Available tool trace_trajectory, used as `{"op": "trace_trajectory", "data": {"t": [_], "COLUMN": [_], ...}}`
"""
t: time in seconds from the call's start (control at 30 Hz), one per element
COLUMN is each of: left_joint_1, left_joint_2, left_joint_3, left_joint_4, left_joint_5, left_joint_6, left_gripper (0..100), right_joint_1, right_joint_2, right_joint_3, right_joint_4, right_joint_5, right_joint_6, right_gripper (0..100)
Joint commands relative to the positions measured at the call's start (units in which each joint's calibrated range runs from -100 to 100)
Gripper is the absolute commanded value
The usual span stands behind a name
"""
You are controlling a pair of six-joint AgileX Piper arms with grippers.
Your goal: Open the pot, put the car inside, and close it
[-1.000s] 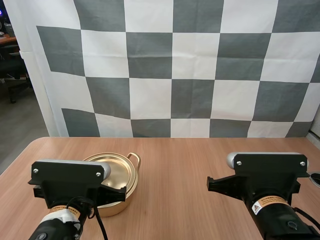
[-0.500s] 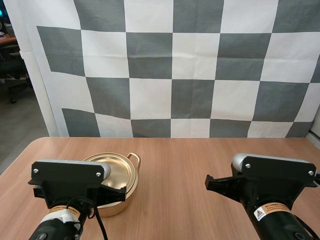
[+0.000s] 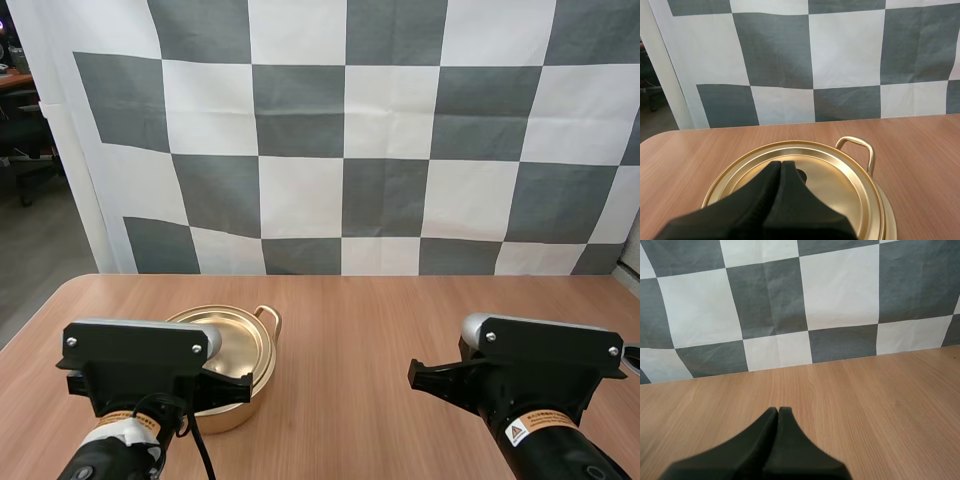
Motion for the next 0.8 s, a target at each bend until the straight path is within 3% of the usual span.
{"op": "trace_trajectory", "data": {"t": [0.0, 0.37, 0.77], "left_joint_1": [0.03, 0.03, 0.03], "left_joint_2": [0.0, 0.0, 0.0], "left_joint_3": [0.0, 0.0, 0.0], "left_joint_4": [0.0, 0.0, 0.0], "left_joint_5": [0.0, 0.0, 0.0], "left_joint_6": [0.0, 0.0, 0.0], "left_gripper": [0, 0, 0], "right_joint_1": [0.0, 0.0, 0.0], "right_joint_2": [0.0, 0.0, 0.0], "right_joint_3": [0.0, 0.0, 0.0], "right_joint_4": [0.1, -3.8, -3.8], "right_joint_5": [-0.1, -1.9, -2.2], "right_joint_6": [0.0, -0.2, -0.8], "right_gripper": [0, 0, 0]}}
